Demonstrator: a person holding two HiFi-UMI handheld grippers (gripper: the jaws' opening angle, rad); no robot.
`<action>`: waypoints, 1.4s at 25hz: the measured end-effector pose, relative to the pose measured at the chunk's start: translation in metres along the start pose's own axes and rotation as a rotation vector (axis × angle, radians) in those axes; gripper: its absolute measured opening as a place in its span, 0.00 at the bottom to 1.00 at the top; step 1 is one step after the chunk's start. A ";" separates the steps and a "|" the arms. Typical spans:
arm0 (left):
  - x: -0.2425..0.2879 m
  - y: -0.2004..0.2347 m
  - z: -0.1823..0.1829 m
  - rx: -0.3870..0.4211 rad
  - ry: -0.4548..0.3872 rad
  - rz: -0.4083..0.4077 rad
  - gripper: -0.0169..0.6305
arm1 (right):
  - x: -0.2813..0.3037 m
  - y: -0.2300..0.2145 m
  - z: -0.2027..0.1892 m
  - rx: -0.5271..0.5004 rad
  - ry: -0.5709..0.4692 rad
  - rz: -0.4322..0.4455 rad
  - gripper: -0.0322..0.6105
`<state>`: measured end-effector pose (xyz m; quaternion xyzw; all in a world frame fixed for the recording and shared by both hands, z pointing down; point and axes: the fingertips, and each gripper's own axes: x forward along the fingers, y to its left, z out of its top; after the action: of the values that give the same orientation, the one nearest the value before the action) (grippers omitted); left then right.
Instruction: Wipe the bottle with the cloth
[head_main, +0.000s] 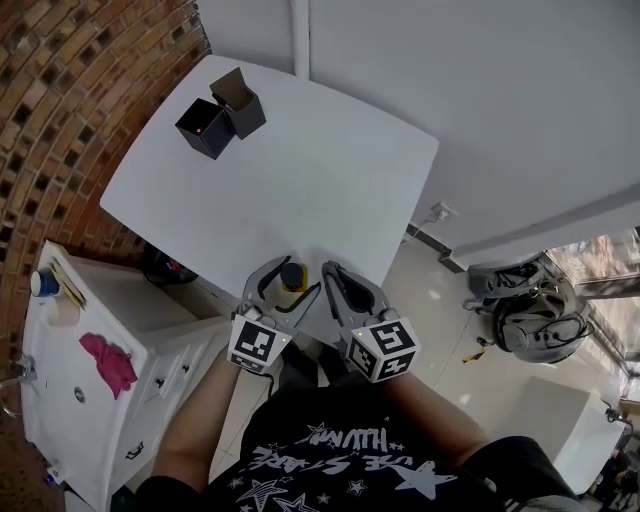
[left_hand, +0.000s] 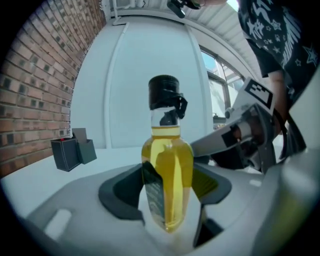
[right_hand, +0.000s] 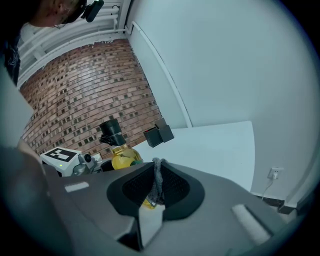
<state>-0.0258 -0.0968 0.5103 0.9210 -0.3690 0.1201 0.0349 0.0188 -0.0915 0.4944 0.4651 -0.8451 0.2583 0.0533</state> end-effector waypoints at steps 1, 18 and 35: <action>0.000 -0.001 0.000 0.004 0.003 -0.006 0.47 | 0.000 0.001 0.000 0.000 -0.001 -0.001 0.11; -0.059 -0.002 -0.012 -0.178 -0.003 0.123 0.58 | -0.010 0.034 0.030 0.143 -0.154 0.001 0.11; -0.071 -0.006 0.002 -0.245 -0.020 0.097 0.57 | 0.013 0.016 -0.012 0.177 -0.068 -0.072 0.11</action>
<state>-0.0711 -0.0452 0.4907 0.8919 -0.4255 0.0663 0.1377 -0.0034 -0.0890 0.5028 0.5064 -0.8031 0.3138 -0.0073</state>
